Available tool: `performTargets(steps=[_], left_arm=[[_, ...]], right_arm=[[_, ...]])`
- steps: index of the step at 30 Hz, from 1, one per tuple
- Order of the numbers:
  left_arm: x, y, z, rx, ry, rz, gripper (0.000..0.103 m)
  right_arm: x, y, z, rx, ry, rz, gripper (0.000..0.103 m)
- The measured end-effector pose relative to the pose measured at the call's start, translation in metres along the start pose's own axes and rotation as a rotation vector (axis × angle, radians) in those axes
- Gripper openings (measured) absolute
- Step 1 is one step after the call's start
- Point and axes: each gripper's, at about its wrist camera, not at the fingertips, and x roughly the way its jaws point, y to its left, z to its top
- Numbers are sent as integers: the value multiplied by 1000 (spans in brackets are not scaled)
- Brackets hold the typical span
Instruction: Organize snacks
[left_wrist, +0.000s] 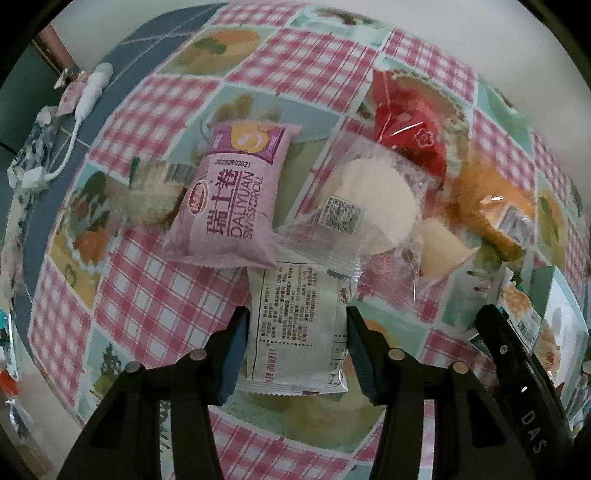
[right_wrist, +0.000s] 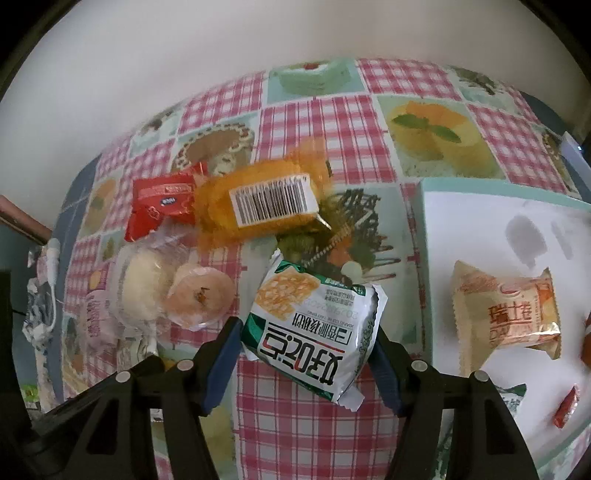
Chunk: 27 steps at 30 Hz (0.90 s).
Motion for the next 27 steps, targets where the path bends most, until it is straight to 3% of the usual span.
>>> performTargets(steps=[16,27], left_arm=[[-65,4,-1,14,-140,-52,53],[-96,-11,-2,39,-226,-60,53]], right_arm=[[-65,-15,13,57,-110,59,69],[-76,-38,18,116,-115,26,68]])
